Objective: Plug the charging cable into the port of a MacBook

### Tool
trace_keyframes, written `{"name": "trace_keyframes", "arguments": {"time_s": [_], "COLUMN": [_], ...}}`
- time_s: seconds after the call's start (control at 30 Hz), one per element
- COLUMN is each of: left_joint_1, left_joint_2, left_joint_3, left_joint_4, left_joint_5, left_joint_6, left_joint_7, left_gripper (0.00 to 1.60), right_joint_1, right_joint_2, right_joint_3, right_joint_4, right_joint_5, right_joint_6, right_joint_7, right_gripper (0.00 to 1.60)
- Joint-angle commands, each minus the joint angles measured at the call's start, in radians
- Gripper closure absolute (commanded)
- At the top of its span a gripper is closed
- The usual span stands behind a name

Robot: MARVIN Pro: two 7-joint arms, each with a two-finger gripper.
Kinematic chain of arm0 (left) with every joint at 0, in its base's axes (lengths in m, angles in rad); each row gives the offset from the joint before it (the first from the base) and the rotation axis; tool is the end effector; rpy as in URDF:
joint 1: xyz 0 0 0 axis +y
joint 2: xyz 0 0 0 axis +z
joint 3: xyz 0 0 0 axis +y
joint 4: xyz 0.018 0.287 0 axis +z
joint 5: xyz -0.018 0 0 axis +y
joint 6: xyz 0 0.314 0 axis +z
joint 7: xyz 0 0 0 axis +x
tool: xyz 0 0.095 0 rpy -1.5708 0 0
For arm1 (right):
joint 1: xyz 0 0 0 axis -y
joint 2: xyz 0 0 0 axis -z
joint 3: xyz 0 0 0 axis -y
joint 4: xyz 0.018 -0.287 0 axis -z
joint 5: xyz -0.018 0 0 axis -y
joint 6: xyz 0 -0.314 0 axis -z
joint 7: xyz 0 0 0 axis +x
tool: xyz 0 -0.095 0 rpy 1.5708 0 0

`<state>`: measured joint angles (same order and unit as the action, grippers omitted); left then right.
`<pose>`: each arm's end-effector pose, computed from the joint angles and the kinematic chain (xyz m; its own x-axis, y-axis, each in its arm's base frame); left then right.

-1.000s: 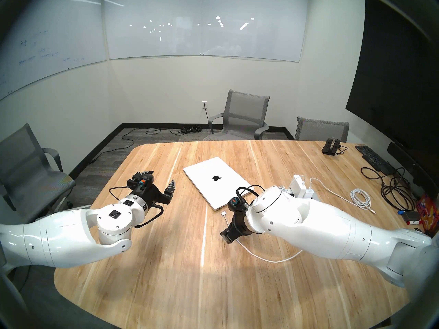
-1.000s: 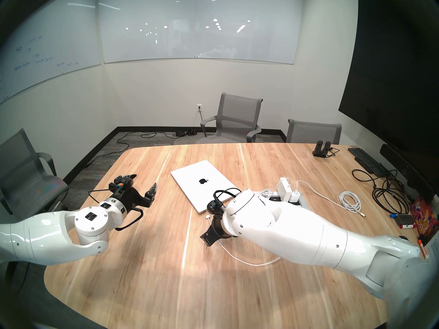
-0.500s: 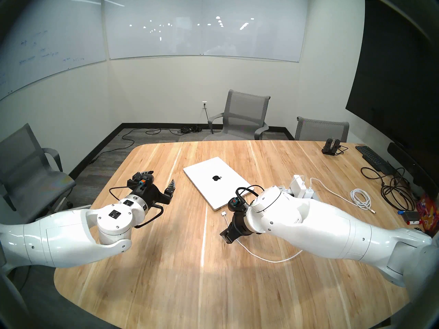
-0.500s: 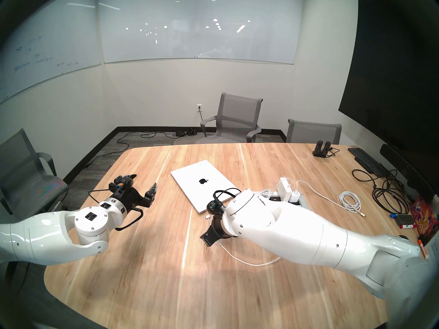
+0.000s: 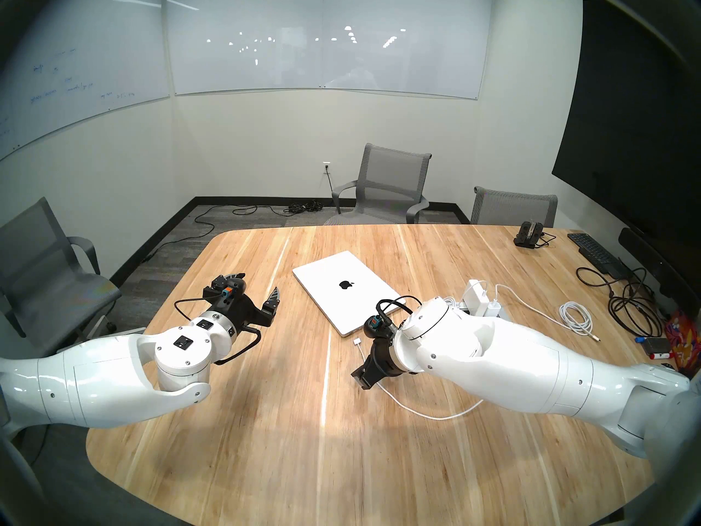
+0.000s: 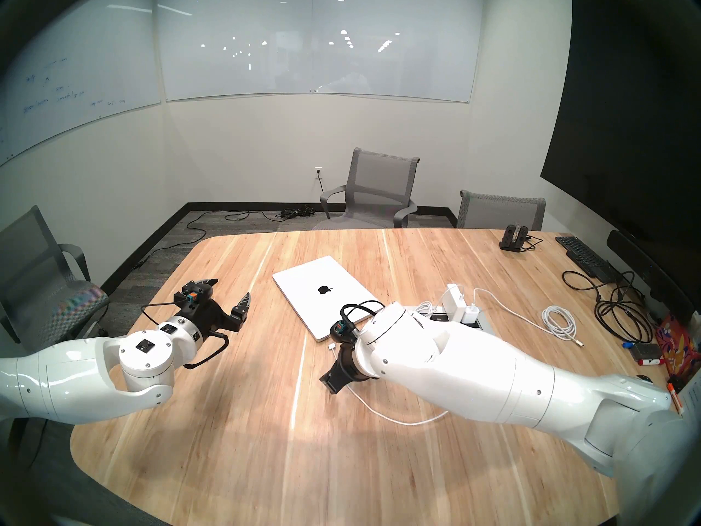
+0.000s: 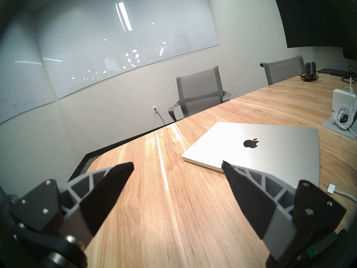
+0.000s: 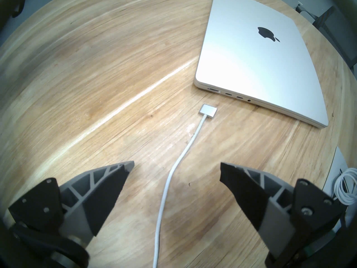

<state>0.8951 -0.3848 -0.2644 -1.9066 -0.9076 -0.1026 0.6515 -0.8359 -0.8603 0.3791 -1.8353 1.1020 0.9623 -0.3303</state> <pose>0.3843 0.0559 -0.2462 0.1159 -0.3196 0.9404 -0.1916 -0.9362 -0.2945 0.3750 0.1156 -0.2708 0.5264 0.6696 0.5239 0.7372 -0.6665 0.1110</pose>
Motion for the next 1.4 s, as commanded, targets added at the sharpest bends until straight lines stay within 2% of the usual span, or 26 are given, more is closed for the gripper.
{"name": "trace_keyframes", "arguments": {"time_s": [0.0, 1.2, 1.37], "left_joint_1": [-0.014, -0.014, -0.014], "left_joint_2": [-0.001, -0.001, -0.001], "left_joint_3": [-0.013, -0.013, -0.013], "left_joint_4": [-0.002, -0.002, -0.002], "left_joint_5": [-0.002, -0.002, -0.002], "left_joint_6": [-0.004, -0.004, -0.004], "left_joint_7": [-0.001, -0.001, -0.001], "left_gripper": [0.0, 0.0, 0.0], "right_joint_1": [0.016, 0.021, 0.02], "right_joint_2": [-0.002, -0.002, -0.026], "right_joint_3": [0.001, -0.008, -0.011], "right_joint_4": [-0.011, -0.011, -0.011], "right_joint_5": [-0.001, 0.004, 0.007], "right_joint_6": [-0.002, -0.002, -0.002], "right_joint_7": [-0.003, -0.008, -0.046], "right_gripper": [0.0, 0.0, 0.0]}}
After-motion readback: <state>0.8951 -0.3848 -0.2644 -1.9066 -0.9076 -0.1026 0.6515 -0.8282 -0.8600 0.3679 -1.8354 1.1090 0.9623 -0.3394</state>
